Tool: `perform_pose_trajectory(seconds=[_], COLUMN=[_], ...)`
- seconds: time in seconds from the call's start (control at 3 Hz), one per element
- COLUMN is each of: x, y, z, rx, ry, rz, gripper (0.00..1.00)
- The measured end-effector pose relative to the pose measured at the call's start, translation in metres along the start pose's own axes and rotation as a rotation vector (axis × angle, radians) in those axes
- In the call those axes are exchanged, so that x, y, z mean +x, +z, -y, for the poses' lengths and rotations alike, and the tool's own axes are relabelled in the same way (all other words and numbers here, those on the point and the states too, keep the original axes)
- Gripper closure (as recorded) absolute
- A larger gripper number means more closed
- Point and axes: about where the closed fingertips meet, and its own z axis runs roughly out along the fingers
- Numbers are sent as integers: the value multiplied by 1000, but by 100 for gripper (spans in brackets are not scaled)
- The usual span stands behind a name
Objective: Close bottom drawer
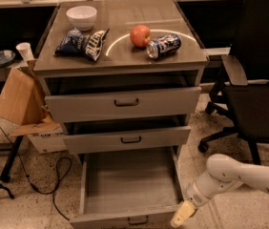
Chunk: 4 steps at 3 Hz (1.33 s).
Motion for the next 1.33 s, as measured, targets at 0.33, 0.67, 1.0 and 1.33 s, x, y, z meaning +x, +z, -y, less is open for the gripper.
perform_pose_trajectory(seconds=[0.33, 0.67, 1.0, 1.33], x=[34, 59, 73, 78], y=[41, 76, 106, 136], z=[9, 17, 28, 39], rx=[-63, -89, -66, -26], ry=[63, 111, 181, 257], rz=[12, 41, 93, 135], gripper=[19, 43, 66, 90])
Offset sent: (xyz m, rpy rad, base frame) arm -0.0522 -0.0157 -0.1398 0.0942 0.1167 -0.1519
